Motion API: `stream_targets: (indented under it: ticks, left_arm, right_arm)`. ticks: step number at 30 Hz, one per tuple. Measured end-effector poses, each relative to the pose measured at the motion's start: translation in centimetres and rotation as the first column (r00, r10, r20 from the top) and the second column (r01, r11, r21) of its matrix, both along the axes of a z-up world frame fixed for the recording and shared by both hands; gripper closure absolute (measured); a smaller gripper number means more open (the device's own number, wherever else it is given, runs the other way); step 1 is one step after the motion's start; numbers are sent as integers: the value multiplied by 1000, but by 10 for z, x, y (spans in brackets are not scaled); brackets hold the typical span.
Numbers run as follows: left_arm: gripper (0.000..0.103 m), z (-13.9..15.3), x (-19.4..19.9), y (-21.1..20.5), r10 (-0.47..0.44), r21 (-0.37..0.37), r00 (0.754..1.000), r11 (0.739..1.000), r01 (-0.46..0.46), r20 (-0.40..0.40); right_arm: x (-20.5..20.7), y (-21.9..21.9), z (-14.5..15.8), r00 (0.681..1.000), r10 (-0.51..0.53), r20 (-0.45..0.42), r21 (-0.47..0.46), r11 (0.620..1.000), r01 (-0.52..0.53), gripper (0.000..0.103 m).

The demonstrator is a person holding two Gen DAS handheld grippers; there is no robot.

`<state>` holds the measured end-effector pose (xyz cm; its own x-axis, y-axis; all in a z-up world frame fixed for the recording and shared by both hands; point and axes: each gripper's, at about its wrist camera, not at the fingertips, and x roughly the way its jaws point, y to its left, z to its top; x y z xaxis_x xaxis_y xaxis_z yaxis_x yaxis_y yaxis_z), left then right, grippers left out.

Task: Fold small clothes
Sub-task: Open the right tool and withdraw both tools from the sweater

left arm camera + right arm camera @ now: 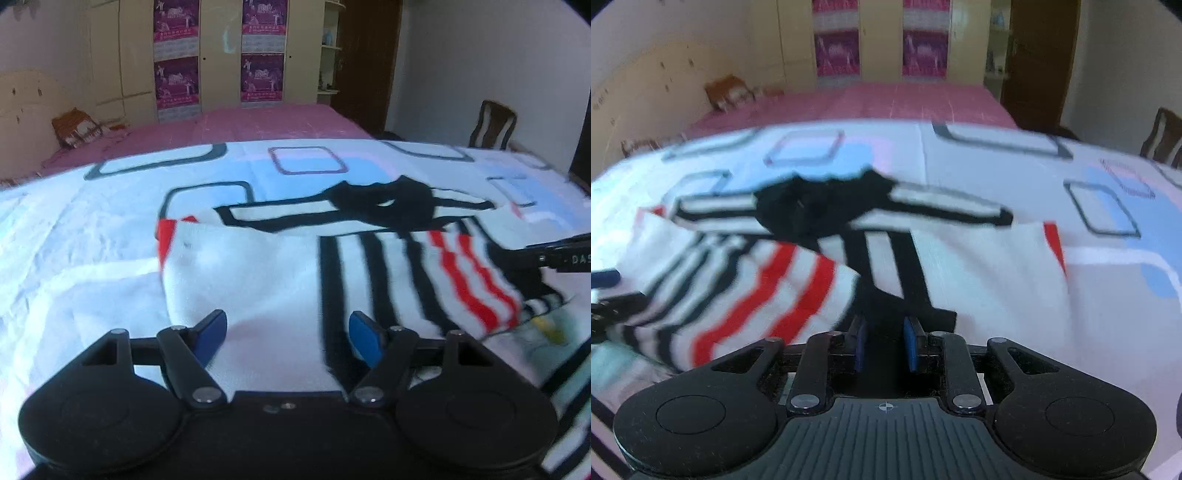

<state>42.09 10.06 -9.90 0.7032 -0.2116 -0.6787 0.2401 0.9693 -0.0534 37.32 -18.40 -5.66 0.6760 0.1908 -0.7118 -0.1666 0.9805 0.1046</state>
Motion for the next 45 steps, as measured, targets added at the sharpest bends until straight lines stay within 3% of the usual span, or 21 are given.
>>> stream_targets:
  ticks: [1, 3, 8, 11, 14, 16, 18, 20, 22, 26, 28, 29, 30, 33, 37, 40, 45]
  left_arm:
    - [30, -5, -2, -2, 1, 7, 1000, 1000, -1, -26]
    - [30, -13, -10, -7, 0, 42, 1000, 999, 0, 1]
    - [30, 3, -1, 4, 20, -26, 1000, 999, -20, -6]
    - [29, 15, 28, 17, 44, -29, 999, 999, -43, 11]
    - [27, 9, 67, 24, 65, -4, 997, 998, -66, -31]
    - [25, -10, 84, 26, 59, 9, 990, 998, -59, -125]
    - [29, -7, 79, 21, 61, 55, 994, 997, -56, -92]
    - [29, 8, 61, 18, 66, 8, 996, 998, -66, -52]
    - [26, 20, 36, 11, 42, -74, 999, 996, -43, -20]
    - [26, 17, -10, -22, -29, -43, 999, 999, 30, 34]
    - [23, 3, -17, -33, -43, 19, 999, 999, 43, 12]
    - [22, -7, -16, -35, -38, 61, 999, 997, 39, -21]
    - [20, -14, -17, -32, -40, 62, 999, 997, 42, -25]
    - [20, -15, -19, -28, -40, 43, 999, 998, 40, -14]
    - [22, -8, -24, -20, -33, 14, 999, 999, 33, -18]
    - [19, 0, -33, -17, -13, 28, 1000, 1000, 14, -8]
    - [17, 7, -46, -18, 21, 82, 1000, 996, -21, 6]
  right_arm:
    - [-4, 1, 0, 1000, 3, -2, 9, 1000, -3, 82]
    - [-7, 4, -17, 997, -1, -81, -20, 1000, 0, 82]
    - [-12, 5, -8, 1000, -1, -30, -22, 1000, 0, 82]
    - [1, -1, 0, 1000, -29, 0, 0, 1000, 29, 82]
    - [31, -8, -3, 996, -83, -16, 3, 997, 83, 82]
    - [51, -14, -15, 991, -96, -89, 19, 995, 98, 82]
    - [60, -20, -22, 989, -108, -104, 6, 994, 109, 82]
    - [53, -19, -13, 989, -113, -95, -7, 994, 113, 82]
    - [36, -8, -2, 997, -54, -59, 36, 998, 56, 82]
    - [4, 22, 0, 997, 65, -49, 49, 997, -63, 81]
    - [-5, 33, -7, 994, 96, -54, 5, 995, -96, 60]
    - [-9, 35, -10, 995, 91, -44, -27, 995, -92, 36]
    - [-13, 33, -14, 996, 78, -42, -57, 995, -80, 33]
    - [-13, 13, -24, 998, 8, -63, -22, 1000, -9, 34]
    - [-21, -11, -13, 996, -58, -70, 1, 998, 58, 42]
    - [-31, -25, 2, 996, -80, -50, 70, 994, 83, 42]
    - [-43, -38, 12, 994, -87, -59, 102, 990, 92, 42]
